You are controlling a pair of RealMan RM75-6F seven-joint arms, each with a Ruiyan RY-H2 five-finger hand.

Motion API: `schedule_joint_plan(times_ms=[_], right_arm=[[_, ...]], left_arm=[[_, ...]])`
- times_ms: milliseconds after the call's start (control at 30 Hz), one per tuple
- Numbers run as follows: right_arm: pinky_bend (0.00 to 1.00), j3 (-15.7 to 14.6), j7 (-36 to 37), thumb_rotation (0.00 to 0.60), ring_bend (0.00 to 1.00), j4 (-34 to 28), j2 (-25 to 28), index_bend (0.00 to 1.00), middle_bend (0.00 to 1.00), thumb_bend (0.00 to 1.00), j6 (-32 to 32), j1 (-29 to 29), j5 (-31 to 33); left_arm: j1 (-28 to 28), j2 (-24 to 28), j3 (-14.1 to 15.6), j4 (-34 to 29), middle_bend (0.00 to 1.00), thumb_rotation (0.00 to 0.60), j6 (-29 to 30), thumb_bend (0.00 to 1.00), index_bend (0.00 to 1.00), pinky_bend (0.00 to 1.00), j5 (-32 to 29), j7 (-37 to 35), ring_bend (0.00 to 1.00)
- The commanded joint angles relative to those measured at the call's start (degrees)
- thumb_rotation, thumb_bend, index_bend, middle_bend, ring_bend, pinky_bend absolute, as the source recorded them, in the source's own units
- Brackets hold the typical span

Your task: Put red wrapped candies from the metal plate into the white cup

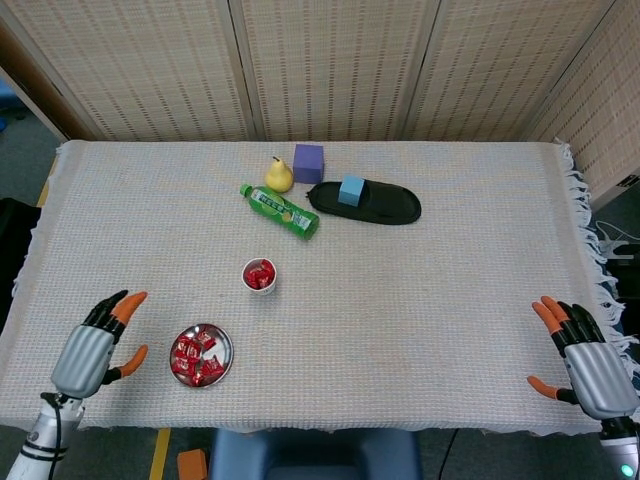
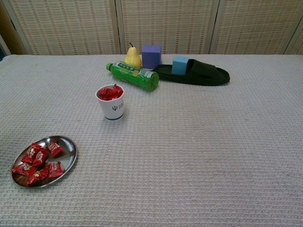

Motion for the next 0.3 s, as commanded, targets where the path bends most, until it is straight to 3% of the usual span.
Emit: schedule_joint_plan(times_ms=[33,300], right_arm=[[0.0,-0.4,-2.0,0.6,0.0,-0.3,-0.7,0.0,0.0,0.01,0.3,-0.2,-0.6],[0.0,-0.7,-4.9,0.6,0.0,-0.6,-1.5,0.0,0.0,0.01,0.4,-0.5,-0.9]], left_arm=[[6.4,0.1,2.4,2.4,0.0,0.6,5.4,0.35,0.0,0.1,2.5,4.6,0.0],[7.8,2.6,2.3,-0.8,0.0,0.6,3.5,0.34,0.0,0.1,2.3,4.3,0.0]])
